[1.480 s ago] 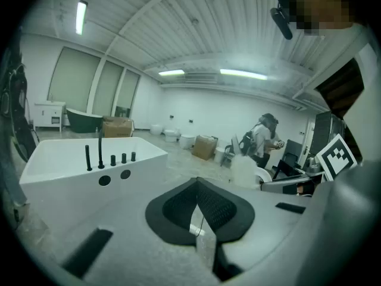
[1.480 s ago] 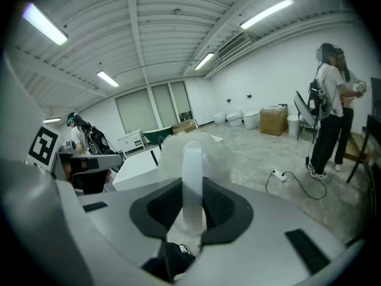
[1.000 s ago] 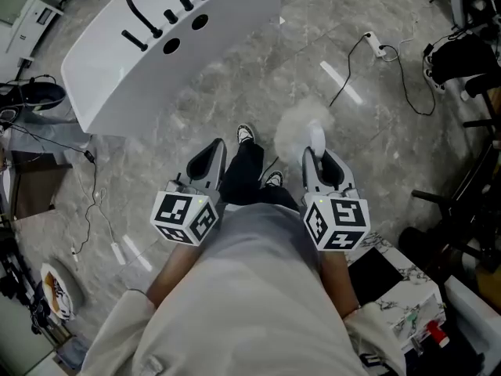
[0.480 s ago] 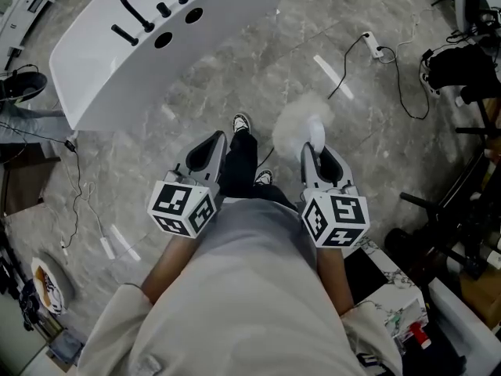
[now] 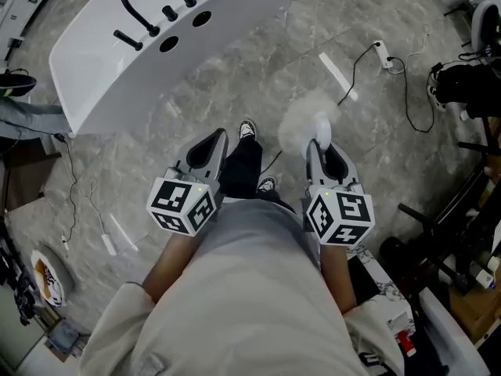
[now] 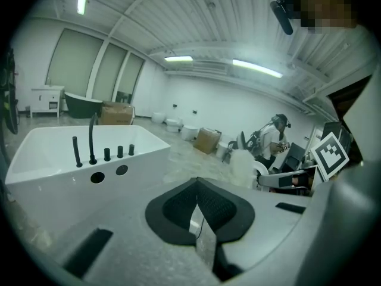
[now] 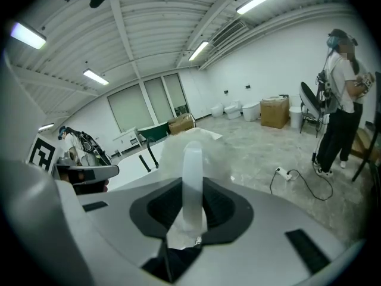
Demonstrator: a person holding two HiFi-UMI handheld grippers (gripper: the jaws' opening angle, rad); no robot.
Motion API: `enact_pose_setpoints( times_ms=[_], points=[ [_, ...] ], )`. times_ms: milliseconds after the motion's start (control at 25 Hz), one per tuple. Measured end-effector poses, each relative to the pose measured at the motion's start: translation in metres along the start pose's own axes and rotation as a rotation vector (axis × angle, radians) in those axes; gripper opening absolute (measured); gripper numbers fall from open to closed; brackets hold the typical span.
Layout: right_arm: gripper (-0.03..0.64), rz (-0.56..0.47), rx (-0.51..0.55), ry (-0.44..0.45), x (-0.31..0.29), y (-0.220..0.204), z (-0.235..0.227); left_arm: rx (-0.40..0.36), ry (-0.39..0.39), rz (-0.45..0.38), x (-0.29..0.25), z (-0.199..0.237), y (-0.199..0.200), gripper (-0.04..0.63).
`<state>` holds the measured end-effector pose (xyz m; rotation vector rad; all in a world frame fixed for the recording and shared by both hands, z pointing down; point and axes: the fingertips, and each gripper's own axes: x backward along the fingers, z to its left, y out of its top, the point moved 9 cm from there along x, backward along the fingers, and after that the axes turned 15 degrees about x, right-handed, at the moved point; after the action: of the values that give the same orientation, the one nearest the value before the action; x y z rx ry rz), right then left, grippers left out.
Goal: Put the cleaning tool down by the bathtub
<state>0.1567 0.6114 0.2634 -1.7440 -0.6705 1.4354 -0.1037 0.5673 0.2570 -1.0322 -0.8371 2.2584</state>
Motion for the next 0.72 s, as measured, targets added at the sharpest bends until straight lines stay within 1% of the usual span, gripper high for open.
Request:
enact_pose_setpoints(
  times_ms=[160, 320, 520, 720],
  points=[
    [0.08, 0.014, 0.015, 0.002, -0.034, 0.028, -0.001, 0.02, 0.002, 0.002, -0.02, 0.021, 0.03, 0.009],
    [0.08, 0.017, 0.022, -0.008, -0.063, 0.056, 0.0, 0.023, -0.009, -0.001, -0.04, 0.041, 0.063, 0.009],
    [0.08, -0.01, 0.03, -0.039, -0.093, 0.091, 0.003, 0.016, -0.038, -0.019, -0.063, 0.065, 0.103, 0.009],
    [0.08, -0.023, 0.042, -0.056, -0.118, 0.117, 0.008, 0.013, -0.061, -0.038, -0.08, 0.086, 0.132, 0.009]
  ],
)
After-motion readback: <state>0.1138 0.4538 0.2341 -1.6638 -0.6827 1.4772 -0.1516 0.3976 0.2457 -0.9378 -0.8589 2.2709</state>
